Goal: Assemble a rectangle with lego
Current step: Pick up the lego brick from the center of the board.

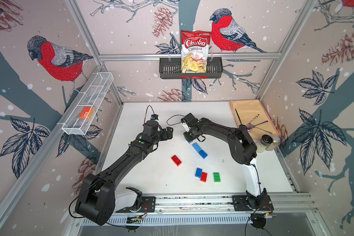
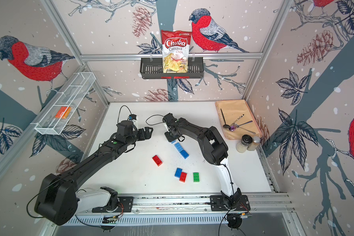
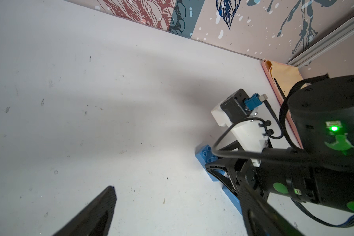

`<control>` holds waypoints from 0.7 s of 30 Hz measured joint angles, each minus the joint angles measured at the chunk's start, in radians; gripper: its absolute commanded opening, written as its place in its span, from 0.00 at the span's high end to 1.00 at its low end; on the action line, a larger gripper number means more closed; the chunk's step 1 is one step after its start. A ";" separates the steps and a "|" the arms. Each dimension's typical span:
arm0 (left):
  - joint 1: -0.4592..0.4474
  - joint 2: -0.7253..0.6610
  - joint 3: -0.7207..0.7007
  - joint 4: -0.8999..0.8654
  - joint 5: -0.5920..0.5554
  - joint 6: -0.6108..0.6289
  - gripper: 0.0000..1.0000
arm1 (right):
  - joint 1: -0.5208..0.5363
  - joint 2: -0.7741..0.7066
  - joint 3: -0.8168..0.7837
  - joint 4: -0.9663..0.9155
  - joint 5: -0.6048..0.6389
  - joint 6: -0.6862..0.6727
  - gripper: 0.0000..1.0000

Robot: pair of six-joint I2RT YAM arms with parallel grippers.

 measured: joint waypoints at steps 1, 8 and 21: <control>0.000 0.000 0.000 0.000 0.000 0.000 0.06 | 0.002 0.002 0.002 -0.001 0.005 -0.001 0.63; 0.001 0.001 0.000 0.000 0.001 0.000 0.06 | 0.008 0.003 0.004 0.000 0.018 -0.002 0.81; 0.001 -0.001 -0.001 0.000 0.009 0.001 0.07 | -0.041 -0.124 -0.056 0.004 0.021 0.000 0.83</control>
